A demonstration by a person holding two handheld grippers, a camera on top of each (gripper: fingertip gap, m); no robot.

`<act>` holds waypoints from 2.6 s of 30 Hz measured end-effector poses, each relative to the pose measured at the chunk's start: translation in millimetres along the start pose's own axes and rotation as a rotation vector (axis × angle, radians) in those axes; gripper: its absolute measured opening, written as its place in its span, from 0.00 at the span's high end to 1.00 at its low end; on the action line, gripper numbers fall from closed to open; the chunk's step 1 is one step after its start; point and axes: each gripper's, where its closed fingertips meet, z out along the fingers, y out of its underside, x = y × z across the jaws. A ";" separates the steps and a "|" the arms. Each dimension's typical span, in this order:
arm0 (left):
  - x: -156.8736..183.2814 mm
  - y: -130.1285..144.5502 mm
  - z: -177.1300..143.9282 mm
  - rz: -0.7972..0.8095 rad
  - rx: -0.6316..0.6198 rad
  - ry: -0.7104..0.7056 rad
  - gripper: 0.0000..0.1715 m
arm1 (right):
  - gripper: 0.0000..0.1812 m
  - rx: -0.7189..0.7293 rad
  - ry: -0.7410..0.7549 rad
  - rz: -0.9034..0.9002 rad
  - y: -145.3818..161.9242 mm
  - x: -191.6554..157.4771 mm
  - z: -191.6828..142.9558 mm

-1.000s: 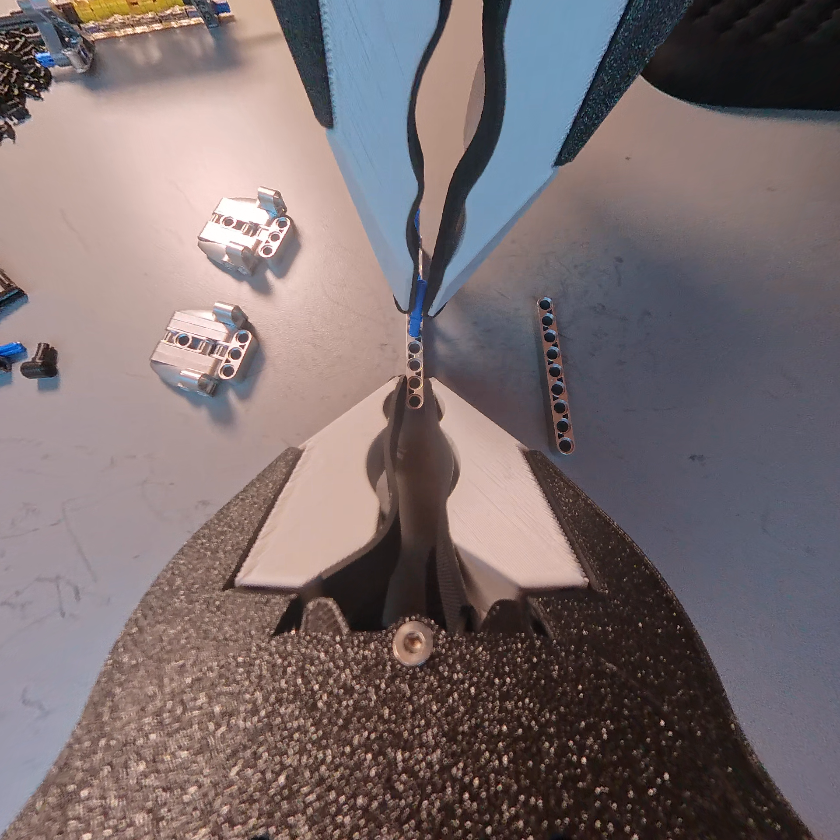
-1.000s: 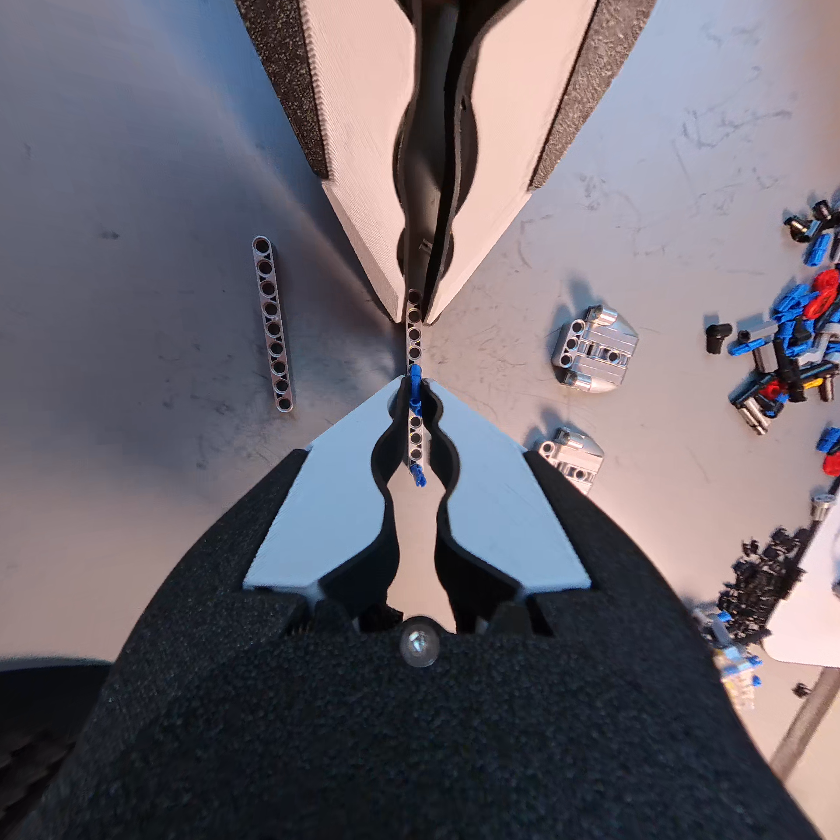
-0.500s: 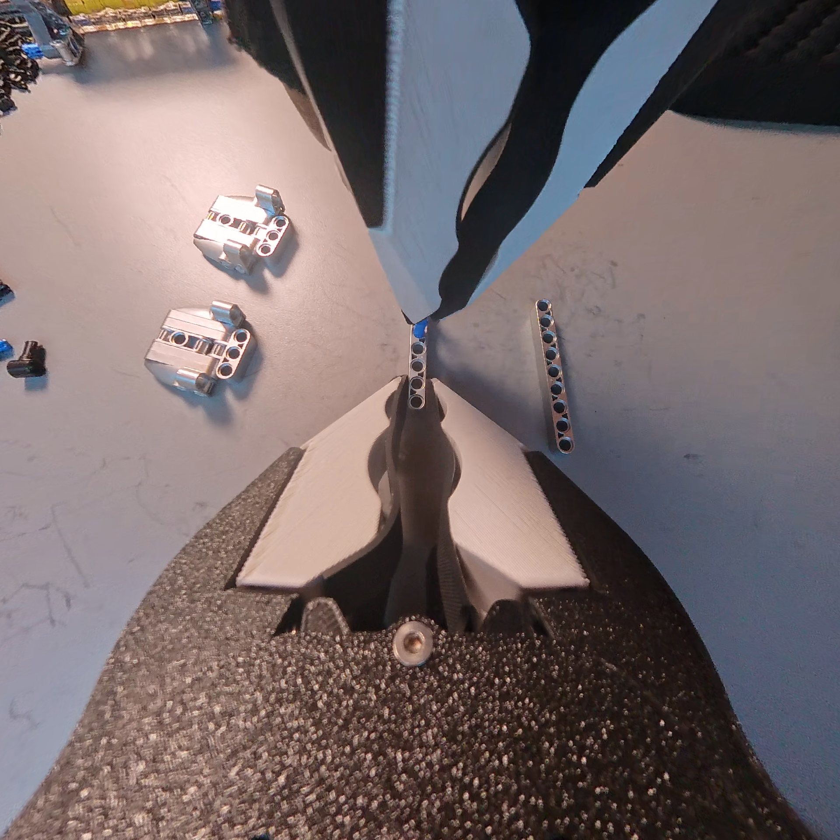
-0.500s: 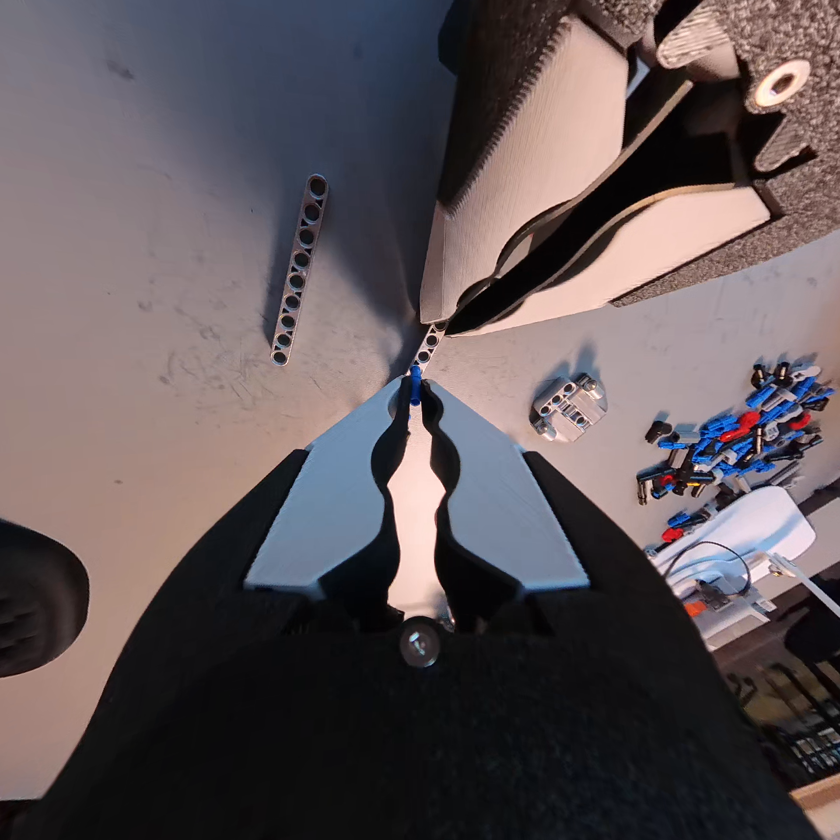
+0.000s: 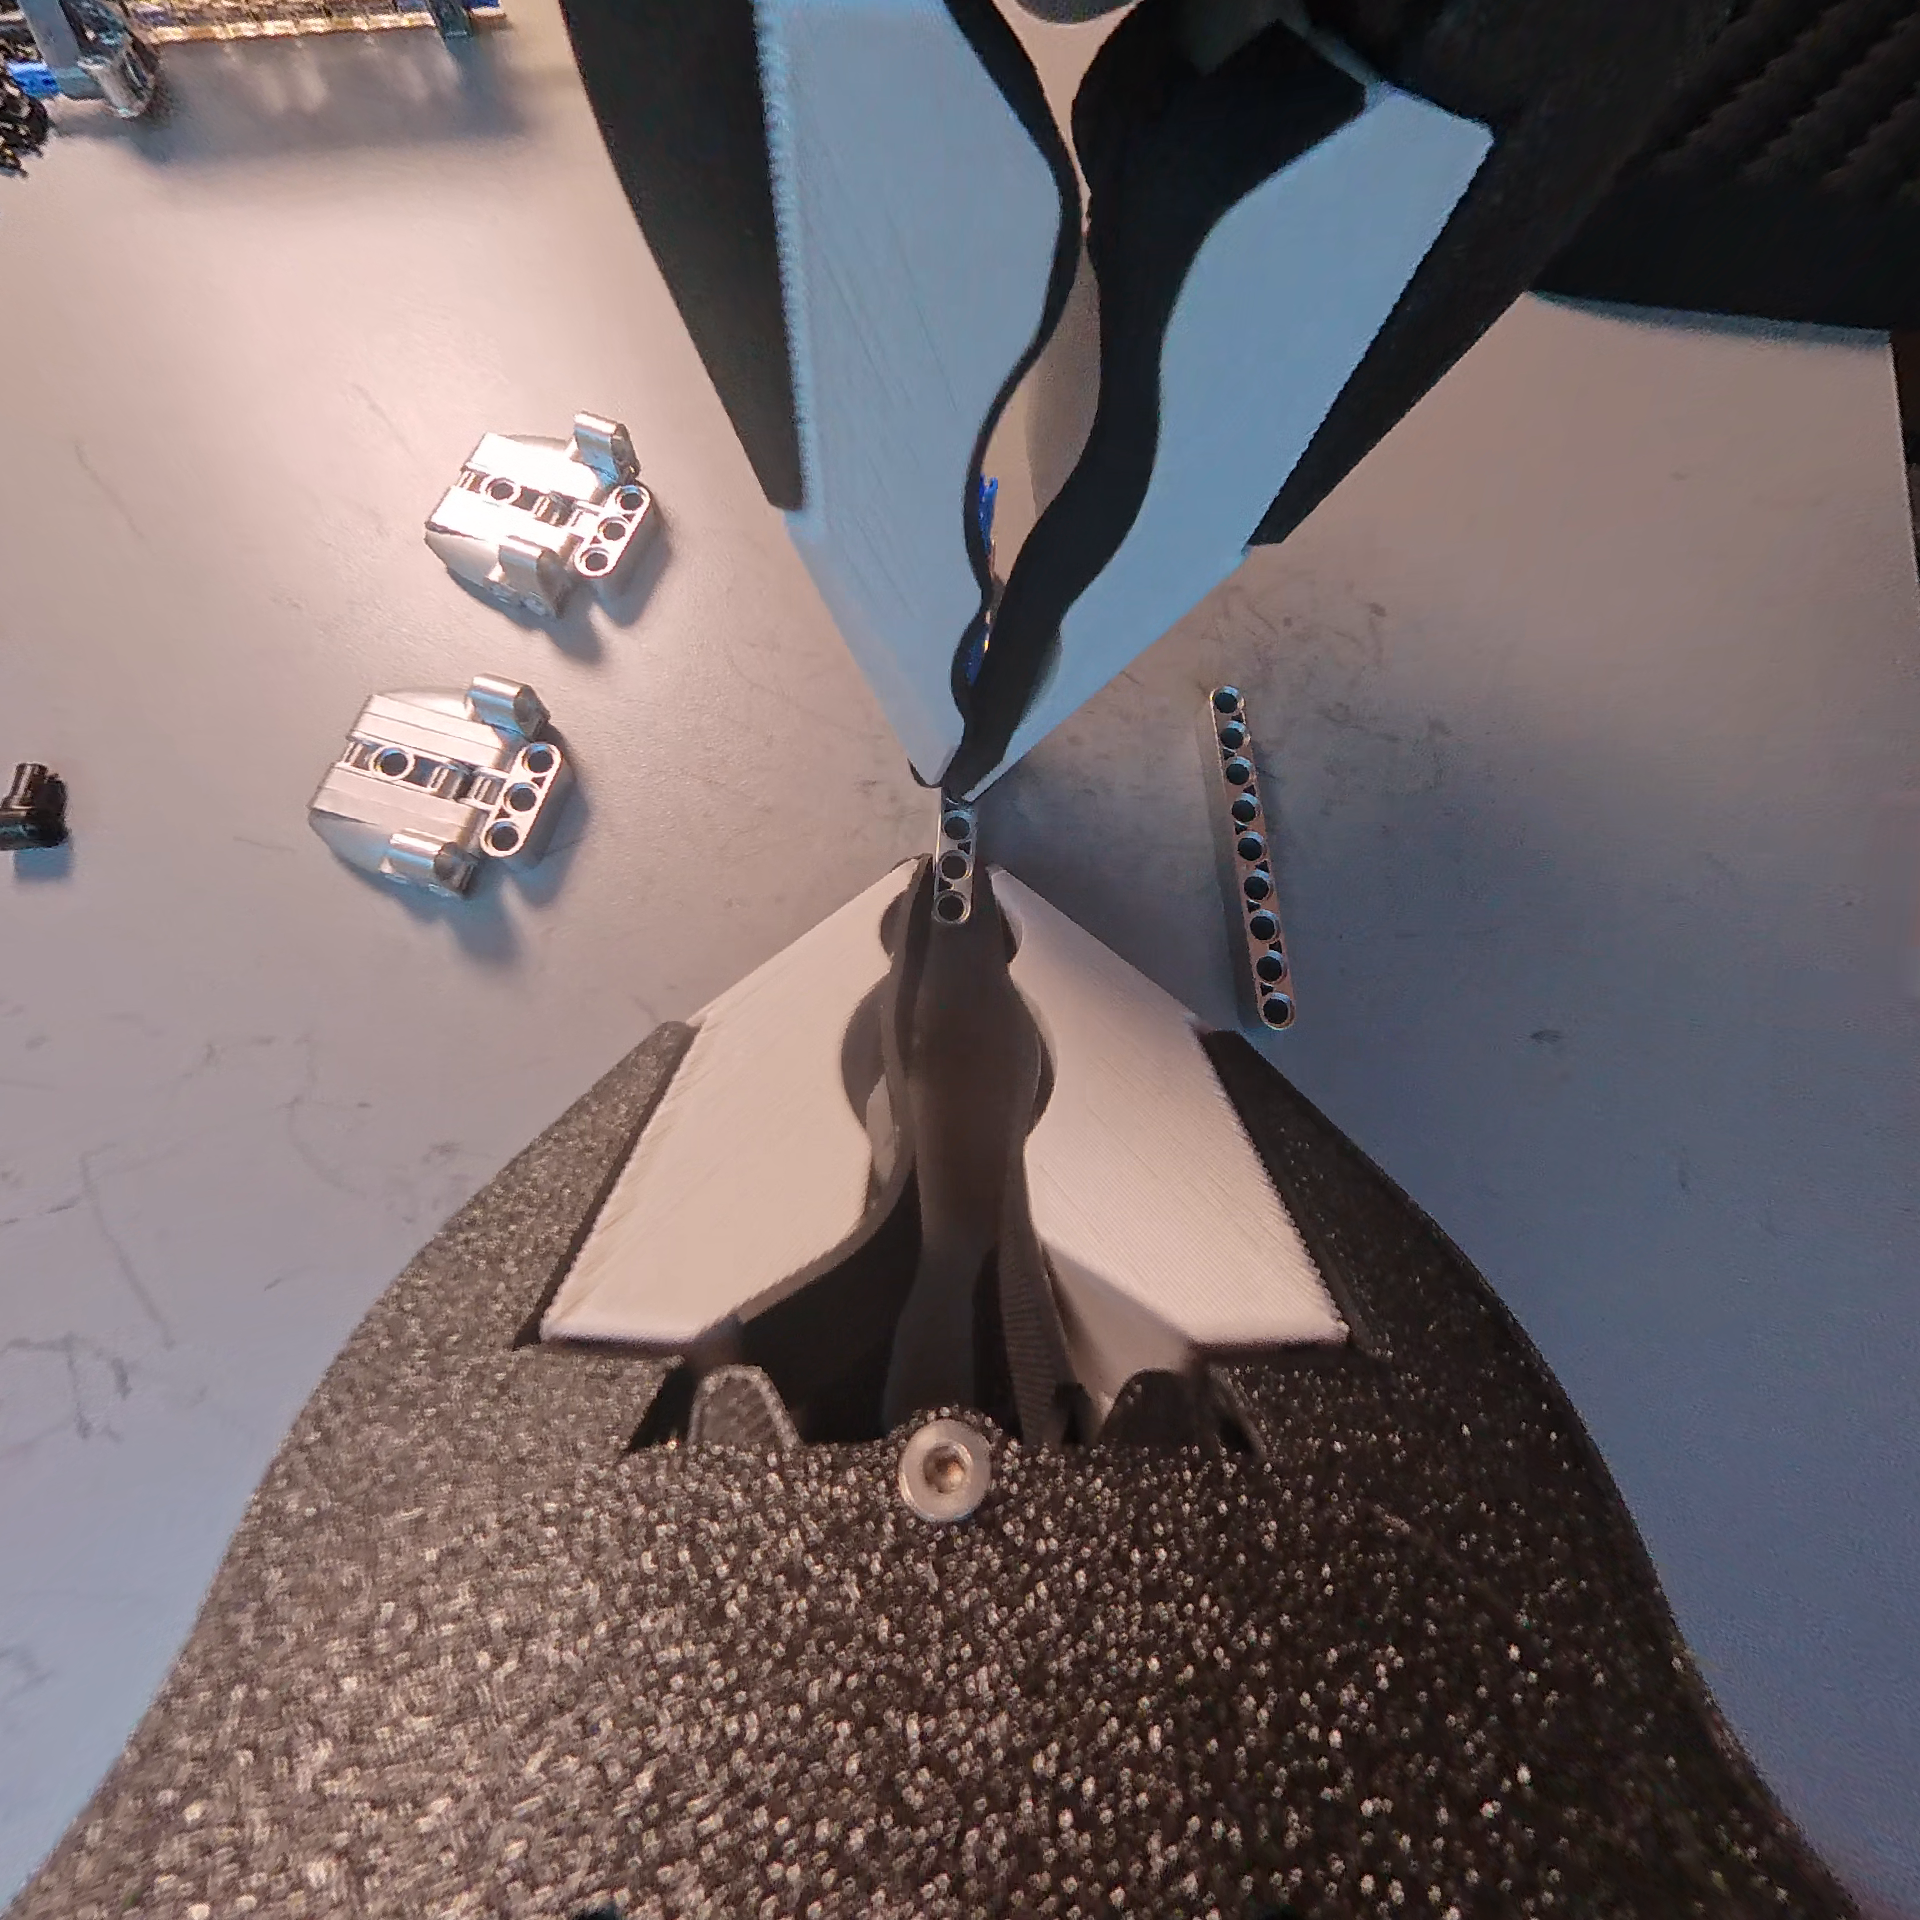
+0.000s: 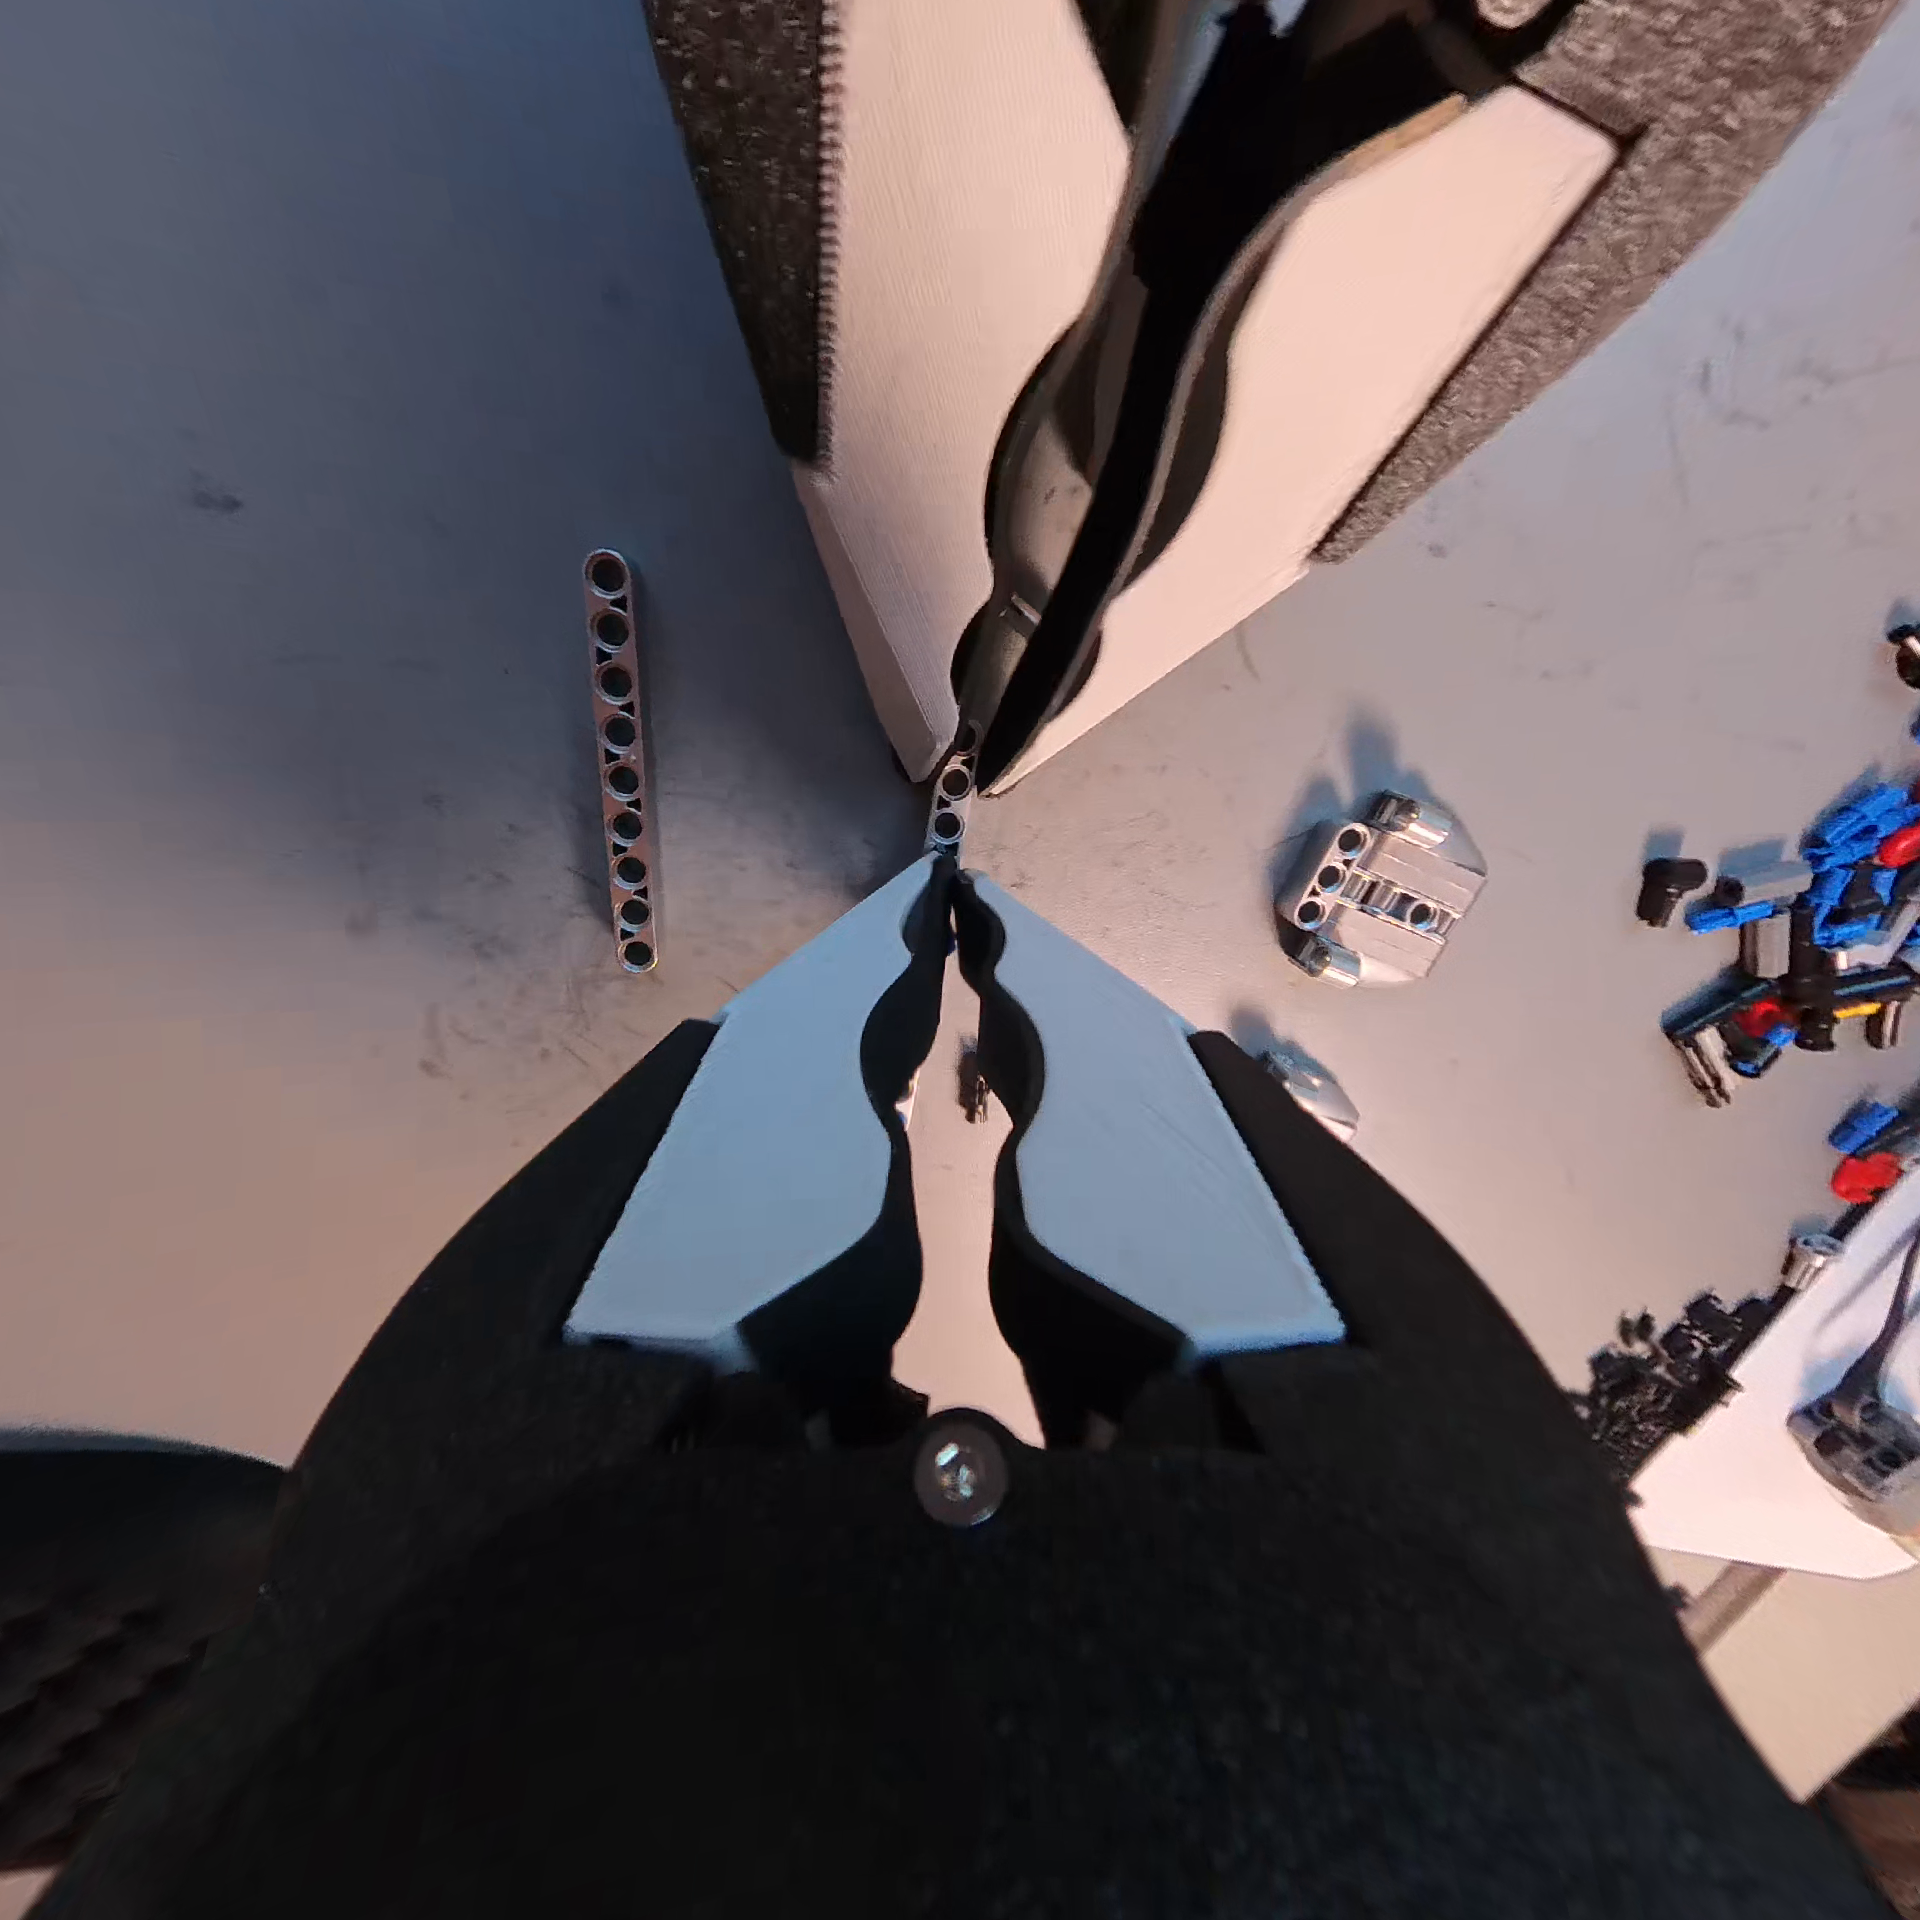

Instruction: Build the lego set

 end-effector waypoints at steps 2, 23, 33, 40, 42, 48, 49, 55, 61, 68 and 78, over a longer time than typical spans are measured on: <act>0.2 0.1 0.1 0.007 0.000 -0.003 0.97 | 0.98 0.061 0.029 0.039 -2.5 5.0 -6.4; 0.5 1.5 -0.3 0.025 -0.008 -0.004 0.97 | 1.00 0.028 0.024 0.093 2.1 -2.8 -16.4; 0.1 1.0 -3.3 0.034 0.013 -0.010 0.96 | 0.86 0.409 0.277 0.480 7.9 32.5 -44.1; -51.7 -20.0 -38.9 -0.131 0.222 -0.159 0.82 | 0.84 0.482 0.478 0.660 65.1 57.6 -34.5; -72.5 -14.2 -39.3 -0.144 0.196 -0.236 0.80 | 0.84 0.532 0.465 0.666 61.7 55.5 -31.5; -88.8 -14.0 -3.7 -0.019 0.027 -0.177 0.67 | 0.84 0.627 0.446 0.626 43.9 51.3 -38.4; -90.0 -12.7 2.2 0.008 -0.004 -0.159 0.65 | 0.84 0.631 0.440 0.620 43.5 48.9 -39.5; -89.7 -14.6 8.5 0.059 -0.051 -0.045 0.77 | 0.85 0.691 0.429 0.604 48.0 31.5 -51.7; -86.6 -24.3 1.6 0.234 0.029 -0.223 1.00 | 0.85 0.796 0.364 0.728 42.6 36.0 -61.4; -107.8 -29.3 -13.6 0.149 0.078 -0.349 1.00 | 0.85 0.733 0.345 0.785 44.2 47.9 -47.7; -199.6 -31.4 -23.2 -0.050 0.011 -0.487 0.86 | 0.85 0.790 0.383 0.780 45.7 49.4 -55.3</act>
